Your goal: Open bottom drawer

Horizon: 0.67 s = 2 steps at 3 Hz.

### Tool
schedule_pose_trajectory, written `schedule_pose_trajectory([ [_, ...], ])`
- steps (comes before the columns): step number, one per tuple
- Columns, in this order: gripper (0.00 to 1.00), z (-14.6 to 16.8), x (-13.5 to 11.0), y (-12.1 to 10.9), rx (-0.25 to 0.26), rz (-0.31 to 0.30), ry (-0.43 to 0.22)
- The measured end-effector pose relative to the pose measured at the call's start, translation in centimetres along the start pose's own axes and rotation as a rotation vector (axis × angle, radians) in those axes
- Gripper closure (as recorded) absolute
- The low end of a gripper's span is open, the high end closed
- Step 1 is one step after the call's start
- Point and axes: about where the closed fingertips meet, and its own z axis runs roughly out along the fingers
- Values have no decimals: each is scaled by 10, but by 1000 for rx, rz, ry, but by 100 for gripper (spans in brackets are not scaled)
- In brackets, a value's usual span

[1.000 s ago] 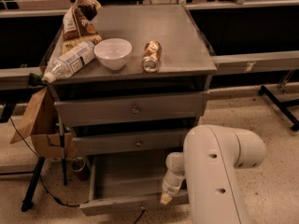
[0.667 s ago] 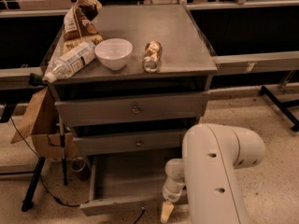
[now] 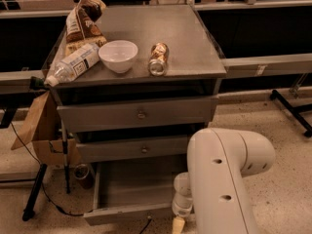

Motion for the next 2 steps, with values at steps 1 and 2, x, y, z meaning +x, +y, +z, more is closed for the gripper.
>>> schedule_pose_trajectory([
  [1, 24, 6, 9, 7, 6, -24, 17],
  [2, 49, 2, 8, 5, 6, -24, 17],
])
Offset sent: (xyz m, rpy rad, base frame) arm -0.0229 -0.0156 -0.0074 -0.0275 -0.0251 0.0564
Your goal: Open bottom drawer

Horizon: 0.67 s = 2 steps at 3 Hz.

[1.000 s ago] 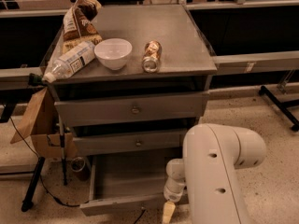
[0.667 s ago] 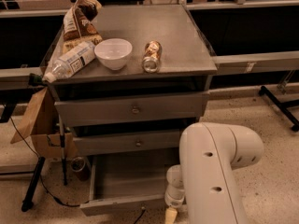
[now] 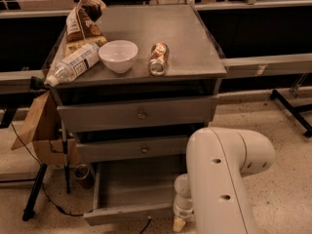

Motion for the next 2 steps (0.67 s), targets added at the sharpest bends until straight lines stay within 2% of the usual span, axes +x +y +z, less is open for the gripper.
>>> schedule_pose_trajectory([
  [1, 72, -3, -1, -3, 0, 0, 0],
  [2, 99, -7, -2, -6, 0, 0, 0],
])
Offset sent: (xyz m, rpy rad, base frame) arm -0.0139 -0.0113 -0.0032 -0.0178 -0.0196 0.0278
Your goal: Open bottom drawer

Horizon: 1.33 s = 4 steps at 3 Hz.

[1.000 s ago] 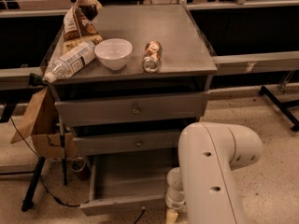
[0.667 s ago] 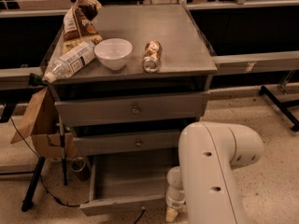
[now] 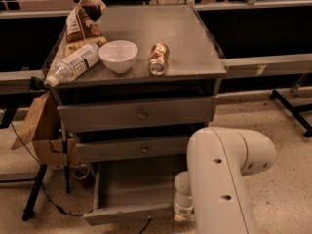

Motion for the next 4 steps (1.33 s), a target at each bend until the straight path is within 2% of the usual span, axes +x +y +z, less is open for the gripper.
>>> schedule_pose_trajectory([
  [2, 100, -6, -2, -8, 0, 0, 0],
  [4, 57, -11, -2, -16, 3, 1, 2],
])
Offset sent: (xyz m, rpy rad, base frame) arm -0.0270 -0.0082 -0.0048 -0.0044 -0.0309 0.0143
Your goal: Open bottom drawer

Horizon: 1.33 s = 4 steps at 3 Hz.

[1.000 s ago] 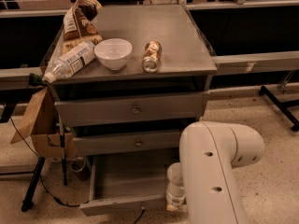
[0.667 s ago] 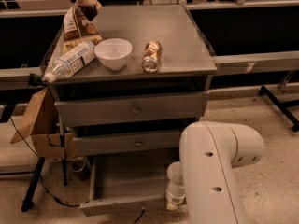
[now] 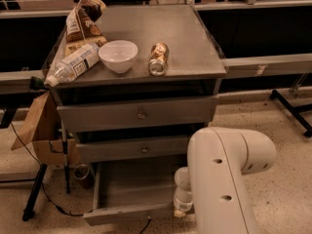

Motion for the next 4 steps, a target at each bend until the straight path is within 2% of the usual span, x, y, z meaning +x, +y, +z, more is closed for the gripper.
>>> schedule_pose_trajectory([
  [1, 28, -4, 5, -6, 12, 6, 6],
  [2, 3, -5, 4, -10, 12, 6, 6],
  [4, 0, -5, 4, -10, 12, 6, 6],
])
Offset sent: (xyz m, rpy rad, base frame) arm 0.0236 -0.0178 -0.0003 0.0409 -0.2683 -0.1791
